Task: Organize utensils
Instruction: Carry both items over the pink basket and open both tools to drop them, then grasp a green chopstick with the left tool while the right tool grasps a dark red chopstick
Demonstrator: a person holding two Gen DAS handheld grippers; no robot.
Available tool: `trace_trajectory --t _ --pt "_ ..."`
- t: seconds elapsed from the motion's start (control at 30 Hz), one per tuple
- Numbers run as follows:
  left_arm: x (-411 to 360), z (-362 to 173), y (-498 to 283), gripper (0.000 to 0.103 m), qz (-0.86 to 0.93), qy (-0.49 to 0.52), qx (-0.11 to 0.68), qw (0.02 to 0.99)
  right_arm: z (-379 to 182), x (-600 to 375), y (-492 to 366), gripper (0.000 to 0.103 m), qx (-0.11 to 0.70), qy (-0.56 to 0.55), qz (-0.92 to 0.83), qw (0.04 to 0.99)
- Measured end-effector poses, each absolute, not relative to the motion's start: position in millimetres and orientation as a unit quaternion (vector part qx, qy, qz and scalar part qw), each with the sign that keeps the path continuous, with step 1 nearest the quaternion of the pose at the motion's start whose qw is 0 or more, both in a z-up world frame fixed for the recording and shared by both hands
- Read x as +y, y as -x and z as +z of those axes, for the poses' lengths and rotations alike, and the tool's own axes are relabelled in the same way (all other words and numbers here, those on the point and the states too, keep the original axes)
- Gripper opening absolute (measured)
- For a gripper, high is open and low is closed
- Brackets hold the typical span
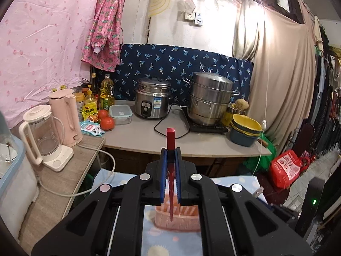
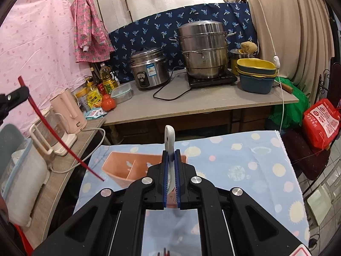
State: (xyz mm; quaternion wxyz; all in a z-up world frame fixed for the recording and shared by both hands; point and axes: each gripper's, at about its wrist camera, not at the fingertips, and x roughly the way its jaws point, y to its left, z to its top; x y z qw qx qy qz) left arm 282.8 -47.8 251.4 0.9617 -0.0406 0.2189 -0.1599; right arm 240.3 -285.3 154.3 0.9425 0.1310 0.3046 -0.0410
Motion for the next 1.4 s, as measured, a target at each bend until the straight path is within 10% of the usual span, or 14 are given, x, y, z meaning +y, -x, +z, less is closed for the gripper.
trace_trajectory --t 0.6,0.77,1.4 --pt "-69.2 164.5 -353.8 0.008 -0.155 0.033 0.293 0.943 80.6 -287.7 -290.1 0.008 0.359 -0.14 -0.06 0.921" --pt "-66.7 158.3 -344.0 0.043 -0.136 0.032 0.29 0.947 84.9 -286.3 -279.6 0.029 0.346 -0.126 -0.075 0.927" --pt "-17.4 115.2 -220.9 0.043 -0.118 0.044 0.344 0.93 76.0 -271.0 -141.6 0.035 0.377 -0.122 -0.053 0.917"
